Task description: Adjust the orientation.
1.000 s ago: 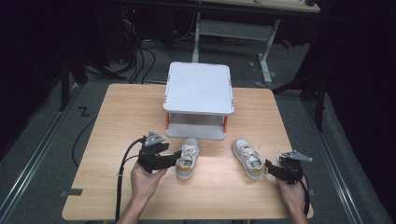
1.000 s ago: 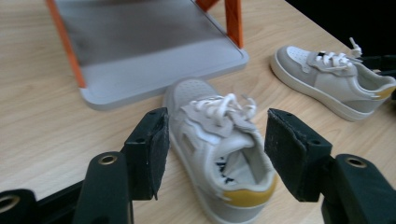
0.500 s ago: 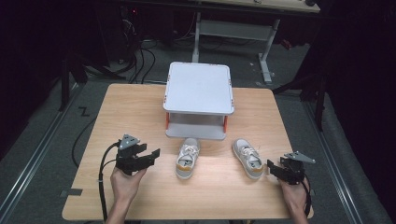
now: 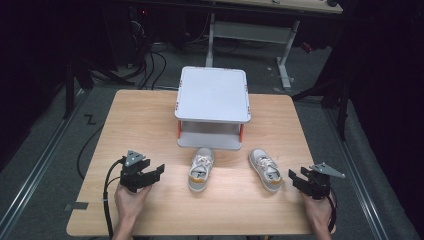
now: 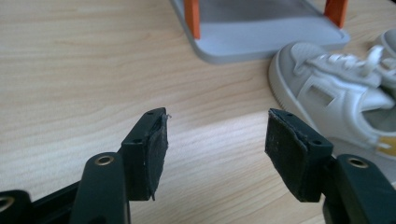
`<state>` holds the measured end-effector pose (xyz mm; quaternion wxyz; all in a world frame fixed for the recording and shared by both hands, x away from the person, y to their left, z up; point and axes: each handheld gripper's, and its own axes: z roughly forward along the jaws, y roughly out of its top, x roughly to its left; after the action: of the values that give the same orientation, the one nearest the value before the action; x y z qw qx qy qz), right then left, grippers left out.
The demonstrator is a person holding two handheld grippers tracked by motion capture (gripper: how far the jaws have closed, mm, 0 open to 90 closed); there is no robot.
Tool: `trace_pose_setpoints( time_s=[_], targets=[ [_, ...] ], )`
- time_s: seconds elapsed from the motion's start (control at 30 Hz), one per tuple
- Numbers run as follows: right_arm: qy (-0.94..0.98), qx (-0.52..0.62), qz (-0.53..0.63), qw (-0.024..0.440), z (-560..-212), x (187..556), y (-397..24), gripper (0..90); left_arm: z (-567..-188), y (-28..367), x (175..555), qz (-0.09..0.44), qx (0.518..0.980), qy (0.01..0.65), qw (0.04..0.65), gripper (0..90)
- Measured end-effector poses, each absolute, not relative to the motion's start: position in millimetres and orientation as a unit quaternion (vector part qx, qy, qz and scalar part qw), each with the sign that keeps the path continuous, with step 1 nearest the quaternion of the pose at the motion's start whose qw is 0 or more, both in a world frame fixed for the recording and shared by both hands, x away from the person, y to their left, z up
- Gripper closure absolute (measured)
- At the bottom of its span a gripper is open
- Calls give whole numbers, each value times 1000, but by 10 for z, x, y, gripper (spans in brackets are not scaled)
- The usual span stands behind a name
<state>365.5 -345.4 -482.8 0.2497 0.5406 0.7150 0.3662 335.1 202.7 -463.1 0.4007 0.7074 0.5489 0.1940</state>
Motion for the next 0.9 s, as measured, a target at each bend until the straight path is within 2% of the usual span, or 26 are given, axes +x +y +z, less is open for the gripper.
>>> trace_pose_setpoints(
  time_s=[0.5,0.9],
  targets=[
    [736,494,399,234,-4504,3643,-3282,510,-4934,2085,3371,193,706,575,365,388],
    [776,459,381,204,-4478,3746,-3039,537,-5009,2044,3417,210,722,565,340,377]
  ],
)
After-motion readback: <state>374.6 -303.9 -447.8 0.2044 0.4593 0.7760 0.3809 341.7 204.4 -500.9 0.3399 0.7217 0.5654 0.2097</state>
